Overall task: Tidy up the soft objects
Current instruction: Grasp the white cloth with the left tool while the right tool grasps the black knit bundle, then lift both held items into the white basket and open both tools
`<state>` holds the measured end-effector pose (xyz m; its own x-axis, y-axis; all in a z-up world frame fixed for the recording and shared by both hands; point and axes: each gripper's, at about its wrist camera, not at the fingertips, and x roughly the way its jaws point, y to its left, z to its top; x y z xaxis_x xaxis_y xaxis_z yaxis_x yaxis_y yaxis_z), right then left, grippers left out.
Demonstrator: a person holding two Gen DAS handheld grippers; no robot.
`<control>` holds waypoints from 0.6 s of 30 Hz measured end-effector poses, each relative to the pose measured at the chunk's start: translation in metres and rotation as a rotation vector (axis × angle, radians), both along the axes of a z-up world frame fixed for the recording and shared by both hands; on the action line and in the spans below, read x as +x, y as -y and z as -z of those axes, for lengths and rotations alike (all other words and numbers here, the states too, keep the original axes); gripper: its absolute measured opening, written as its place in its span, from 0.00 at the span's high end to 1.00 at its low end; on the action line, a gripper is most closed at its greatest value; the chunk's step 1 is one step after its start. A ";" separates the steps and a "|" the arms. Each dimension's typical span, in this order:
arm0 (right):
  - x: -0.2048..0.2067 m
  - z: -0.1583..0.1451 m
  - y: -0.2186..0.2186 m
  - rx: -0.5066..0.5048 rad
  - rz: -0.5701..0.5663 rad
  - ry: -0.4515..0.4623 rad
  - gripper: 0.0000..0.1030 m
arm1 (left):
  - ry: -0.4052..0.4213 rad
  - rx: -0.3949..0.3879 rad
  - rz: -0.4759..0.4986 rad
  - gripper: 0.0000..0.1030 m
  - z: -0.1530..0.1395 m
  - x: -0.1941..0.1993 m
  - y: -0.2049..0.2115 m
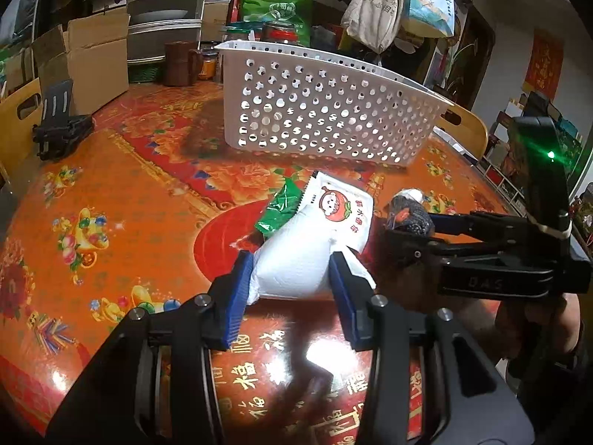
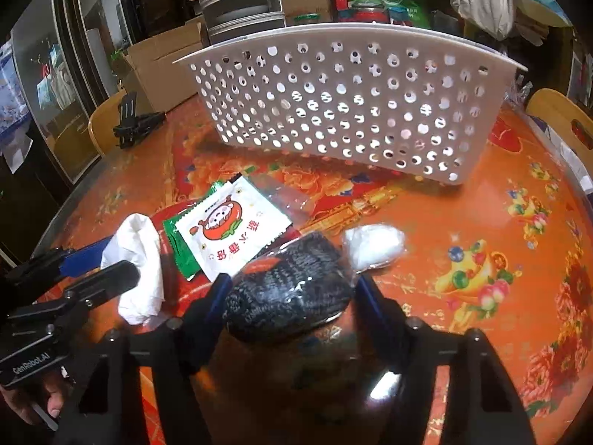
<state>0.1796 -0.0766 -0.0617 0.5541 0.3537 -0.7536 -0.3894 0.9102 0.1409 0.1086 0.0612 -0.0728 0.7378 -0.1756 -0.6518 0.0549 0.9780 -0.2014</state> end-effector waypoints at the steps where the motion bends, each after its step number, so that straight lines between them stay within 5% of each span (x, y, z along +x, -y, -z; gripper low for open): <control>1: 0.000 0.000 0.000 -0.003 0.000 0.002 0.39 | 0.001 -0.002 -0.001 0.61 0.000 -0.001 0.000; 18: -0.041 -0.031 0.045 0.084 0.003 0.122 0.41 | 0.062 -0.012 0.002 0.61 -0.025 -0.019 -0.002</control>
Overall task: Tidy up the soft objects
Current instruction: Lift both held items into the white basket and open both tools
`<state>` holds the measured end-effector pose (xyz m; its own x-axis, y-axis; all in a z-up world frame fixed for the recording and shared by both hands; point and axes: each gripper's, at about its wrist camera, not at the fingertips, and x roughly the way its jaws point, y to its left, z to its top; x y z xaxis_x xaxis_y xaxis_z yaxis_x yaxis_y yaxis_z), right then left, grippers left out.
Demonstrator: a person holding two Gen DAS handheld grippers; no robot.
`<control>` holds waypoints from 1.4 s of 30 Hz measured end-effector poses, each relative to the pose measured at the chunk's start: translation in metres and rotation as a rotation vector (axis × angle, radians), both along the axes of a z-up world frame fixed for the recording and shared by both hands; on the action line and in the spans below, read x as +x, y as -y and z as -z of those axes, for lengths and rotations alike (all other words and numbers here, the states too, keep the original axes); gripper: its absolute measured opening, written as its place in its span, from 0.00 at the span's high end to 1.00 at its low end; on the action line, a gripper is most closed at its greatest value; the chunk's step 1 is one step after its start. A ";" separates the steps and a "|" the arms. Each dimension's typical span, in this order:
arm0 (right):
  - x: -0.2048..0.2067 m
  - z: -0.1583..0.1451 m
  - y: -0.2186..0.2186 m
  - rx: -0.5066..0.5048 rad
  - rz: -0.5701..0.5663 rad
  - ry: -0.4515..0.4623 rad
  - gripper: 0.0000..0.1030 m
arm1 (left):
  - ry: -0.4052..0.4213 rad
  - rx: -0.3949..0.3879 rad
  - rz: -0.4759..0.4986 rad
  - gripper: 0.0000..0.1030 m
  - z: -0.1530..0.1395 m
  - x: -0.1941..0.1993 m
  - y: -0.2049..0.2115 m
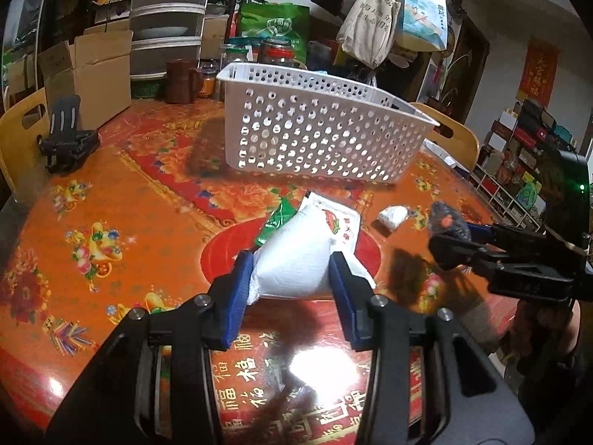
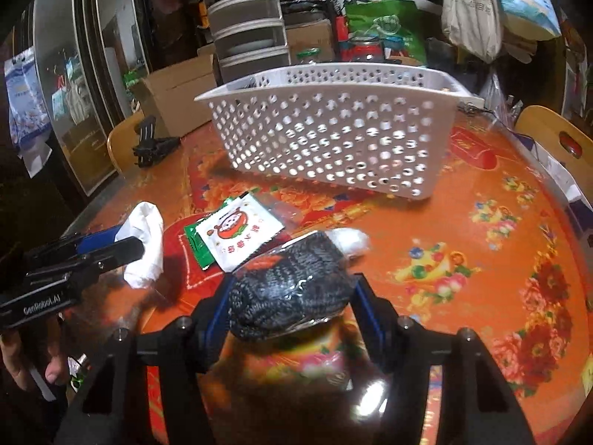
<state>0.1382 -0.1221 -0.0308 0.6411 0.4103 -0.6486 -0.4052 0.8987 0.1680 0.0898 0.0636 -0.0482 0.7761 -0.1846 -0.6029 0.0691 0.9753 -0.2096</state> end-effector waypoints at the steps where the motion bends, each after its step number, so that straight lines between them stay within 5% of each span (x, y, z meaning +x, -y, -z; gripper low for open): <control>1: -0.002 -0.003 0.005 0.008 0.005 0.009 0.41 | 0.004 0.001 -0.002 0.61 -0.003 -0.001 0.000; 26: -0.005 -0.104 0.047 0.018 -0.009 0.247 0.42 | 0.179 0.008 0.001 0.61 -0.125 0.010 -0.006; 34: 0.033 -0.142 0.035 -0.041 -0.038 0.305 0.42 | 0.186 -0.012 0.012 0.61 -0.173 0.059 -0.009; 42: 0.099 -0.148 0.021 -0.100 -0.049 0.270 0.42 | 0.103 -0.014 0.027 0.61 -0.193 0.141 -0.003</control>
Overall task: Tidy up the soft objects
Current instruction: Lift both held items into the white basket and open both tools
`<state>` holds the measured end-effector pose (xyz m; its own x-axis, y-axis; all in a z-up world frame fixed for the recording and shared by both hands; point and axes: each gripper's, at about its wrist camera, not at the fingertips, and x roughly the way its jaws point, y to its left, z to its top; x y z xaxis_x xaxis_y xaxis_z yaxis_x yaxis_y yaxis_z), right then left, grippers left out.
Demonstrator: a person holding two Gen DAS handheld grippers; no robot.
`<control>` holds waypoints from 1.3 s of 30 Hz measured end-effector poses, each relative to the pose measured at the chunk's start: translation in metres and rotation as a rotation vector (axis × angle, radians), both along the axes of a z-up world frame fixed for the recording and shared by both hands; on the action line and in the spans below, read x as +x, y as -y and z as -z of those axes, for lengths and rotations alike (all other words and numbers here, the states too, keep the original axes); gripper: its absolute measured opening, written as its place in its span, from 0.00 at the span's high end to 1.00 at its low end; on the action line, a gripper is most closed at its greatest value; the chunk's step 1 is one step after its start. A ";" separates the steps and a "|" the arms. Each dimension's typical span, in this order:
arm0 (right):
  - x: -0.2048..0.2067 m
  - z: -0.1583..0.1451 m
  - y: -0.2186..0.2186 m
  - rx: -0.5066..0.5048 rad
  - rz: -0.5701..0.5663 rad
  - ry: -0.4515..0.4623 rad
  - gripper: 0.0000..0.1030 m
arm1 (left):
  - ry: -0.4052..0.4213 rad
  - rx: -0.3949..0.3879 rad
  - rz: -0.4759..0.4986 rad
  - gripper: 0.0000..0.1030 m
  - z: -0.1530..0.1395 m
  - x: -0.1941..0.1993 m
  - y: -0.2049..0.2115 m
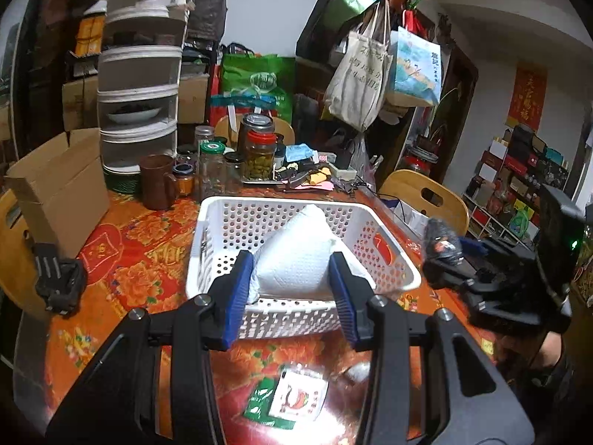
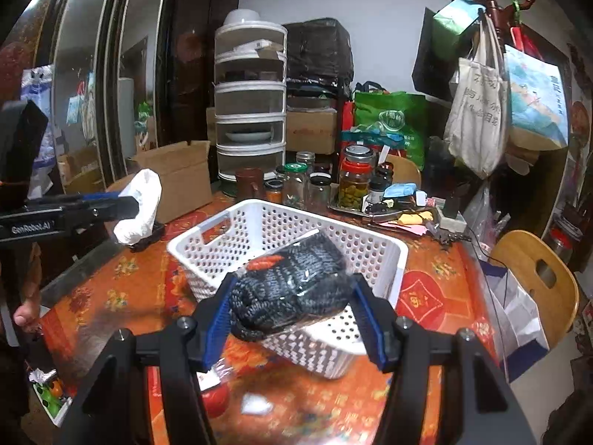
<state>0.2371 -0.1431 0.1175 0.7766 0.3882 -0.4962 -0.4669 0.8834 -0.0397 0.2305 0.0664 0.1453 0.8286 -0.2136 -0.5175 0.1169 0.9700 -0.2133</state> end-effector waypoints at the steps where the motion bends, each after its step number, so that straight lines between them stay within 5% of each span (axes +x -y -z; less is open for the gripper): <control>1: 0.008 0.001 -0.004 -0.021 0.007 -0.004 0.42 | -0.017 0.008 -0.003 0.61 -0.001 0.012 0.002; 10: 0.100 0.039 -0.036 -0.166 0.068 -0.259 0.42 | -0.233 0.052 -0.047 0.61 0.042 0.124 0.014; 18: 0.136 0.072 -0.052 -0.256 0.096 -0.381 0.42 | -0.347 0.054 -0.061 0.61 0.089 0.169 0.015; 30: 0.154 0.093 -0.064 -0.334 0.116 -0.436 0.41 | -0.401 0.067 -0.055 0.61 0.116 0.185 0.019; 39: 0.151 0.082 -0.055 -0.275 0.133 -0.385 0.31 | -0.377 0.039 -0.036 0.61 0.116 0.186 0.021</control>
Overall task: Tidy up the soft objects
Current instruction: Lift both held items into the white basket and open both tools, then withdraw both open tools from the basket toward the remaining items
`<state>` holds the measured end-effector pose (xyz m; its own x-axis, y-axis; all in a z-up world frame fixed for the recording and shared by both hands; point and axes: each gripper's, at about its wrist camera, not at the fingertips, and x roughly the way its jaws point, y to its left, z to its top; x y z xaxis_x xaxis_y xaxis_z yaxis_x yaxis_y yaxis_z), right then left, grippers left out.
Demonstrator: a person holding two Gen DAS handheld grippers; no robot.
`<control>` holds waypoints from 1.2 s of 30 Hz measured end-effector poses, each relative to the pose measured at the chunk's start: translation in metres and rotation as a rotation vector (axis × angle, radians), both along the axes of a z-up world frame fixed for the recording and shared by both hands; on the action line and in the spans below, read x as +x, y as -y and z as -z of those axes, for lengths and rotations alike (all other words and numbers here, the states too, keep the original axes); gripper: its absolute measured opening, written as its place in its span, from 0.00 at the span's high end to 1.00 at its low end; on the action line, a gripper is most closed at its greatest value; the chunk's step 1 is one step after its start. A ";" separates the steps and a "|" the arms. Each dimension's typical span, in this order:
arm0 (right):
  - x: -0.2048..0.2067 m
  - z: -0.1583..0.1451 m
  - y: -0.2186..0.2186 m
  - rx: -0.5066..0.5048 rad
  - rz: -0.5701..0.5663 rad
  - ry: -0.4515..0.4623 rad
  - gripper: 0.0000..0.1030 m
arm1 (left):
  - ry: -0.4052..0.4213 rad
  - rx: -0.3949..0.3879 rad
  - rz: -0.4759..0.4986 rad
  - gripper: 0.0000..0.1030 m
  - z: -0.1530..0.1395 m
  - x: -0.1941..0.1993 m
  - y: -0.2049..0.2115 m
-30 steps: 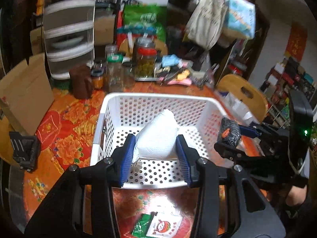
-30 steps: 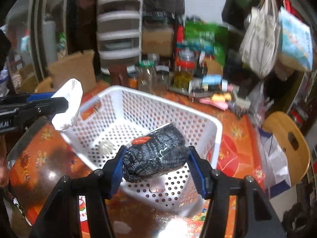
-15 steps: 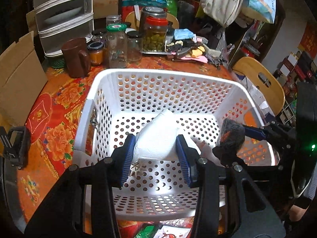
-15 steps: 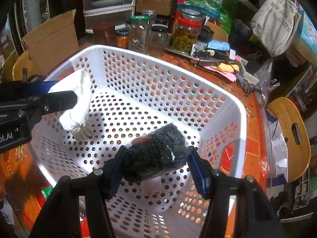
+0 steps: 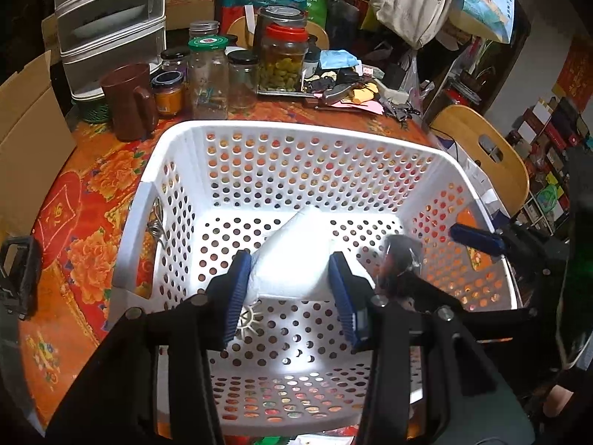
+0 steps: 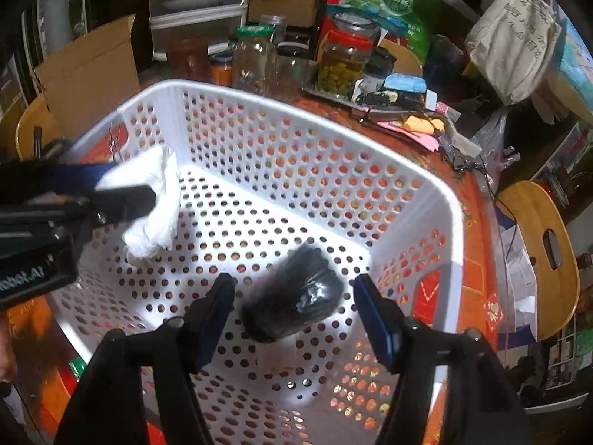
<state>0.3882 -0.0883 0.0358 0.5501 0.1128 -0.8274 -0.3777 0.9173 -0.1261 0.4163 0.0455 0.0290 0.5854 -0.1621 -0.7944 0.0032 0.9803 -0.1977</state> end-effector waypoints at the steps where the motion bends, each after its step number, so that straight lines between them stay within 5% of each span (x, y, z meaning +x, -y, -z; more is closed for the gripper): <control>1: 0.000 -0.002 0.001 0.004 0.003 0.006 0.29 | 0.002 -0.004 0.004 0.61 -0.001 0.000 0.001; 3: -0.002 -0.005 0.002 0.007 0.001 0.019 0.28 | 0.010 -0.007 0.009 0.56 -0.004 -0.003 0.002; 7: -0.009 -0.013 0.011 0.043 0.005 0.037 0.25 | 0.062 -0.001 0.008 0.18 -0.016 -0.012 0.004; 14: -0.031 -0.029 0.032 0.113 0.013 0.072 0.23 | 0.110 0.018 0.022 0.16 -0.041 -0.038 0.004; 22: -0.086 -0.049 0.055 0.297 -0.007 0.162 0.19 | 0.253 0.023 0.025 0.01 -0.074 -0.124 -0.007; 36: -0.174 -0.084 0.060 0.343 -0.073 0.321 0.13 | 0.366 0.164 -0.014 0.00 -0.111 -0.232 -0.002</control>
<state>0.2142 -0.1479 0.1195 0.7522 0.3977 -0.5253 -0.4342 0.8989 0.0587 0.1845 0.0471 0.1398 0.8359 -0.0404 -0.5474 0.0310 0.9992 -0.0265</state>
